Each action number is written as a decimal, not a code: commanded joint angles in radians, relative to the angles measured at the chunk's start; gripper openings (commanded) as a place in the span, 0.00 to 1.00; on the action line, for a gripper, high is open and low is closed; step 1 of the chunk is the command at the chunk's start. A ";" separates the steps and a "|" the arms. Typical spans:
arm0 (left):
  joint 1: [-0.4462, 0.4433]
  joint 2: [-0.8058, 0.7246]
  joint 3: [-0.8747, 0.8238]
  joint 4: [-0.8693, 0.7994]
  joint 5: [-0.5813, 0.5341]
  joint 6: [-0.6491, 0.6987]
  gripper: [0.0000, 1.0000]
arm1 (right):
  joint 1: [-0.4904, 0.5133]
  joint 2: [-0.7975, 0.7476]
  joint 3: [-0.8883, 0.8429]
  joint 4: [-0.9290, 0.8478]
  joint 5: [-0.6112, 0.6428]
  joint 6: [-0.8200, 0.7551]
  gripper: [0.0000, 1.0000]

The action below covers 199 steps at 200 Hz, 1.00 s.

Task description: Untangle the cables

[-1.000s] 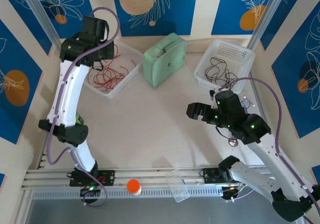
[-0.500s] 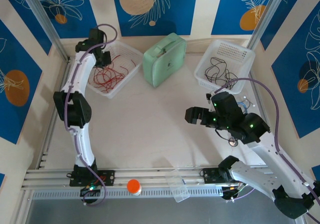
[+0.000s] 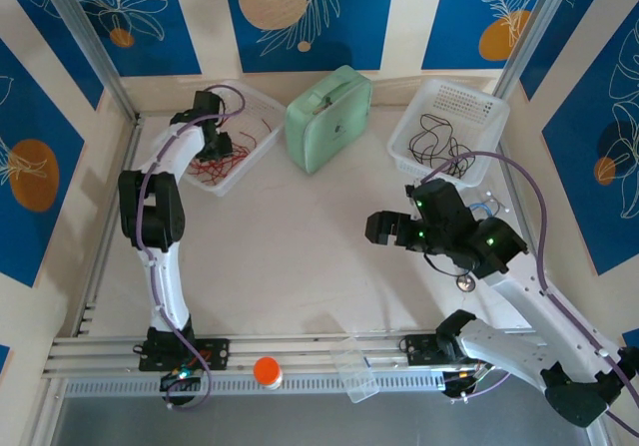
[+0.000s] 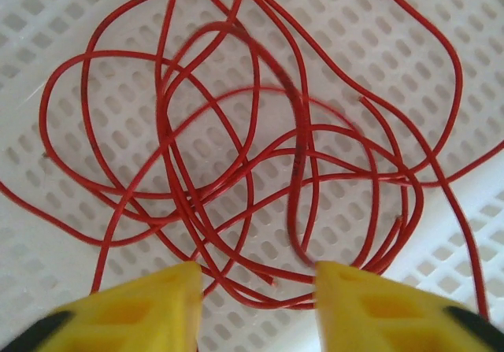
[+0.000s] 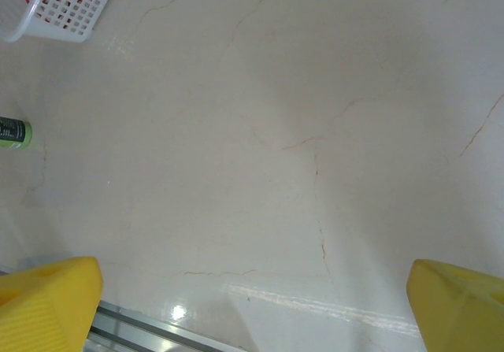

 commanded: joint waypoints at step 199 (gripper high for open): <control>0.009 -0.912 -1.481 1.364 -0.351 0.250 1.00 | -0.559 0.144 -0.818 1.513 0.128 -0.602 0.99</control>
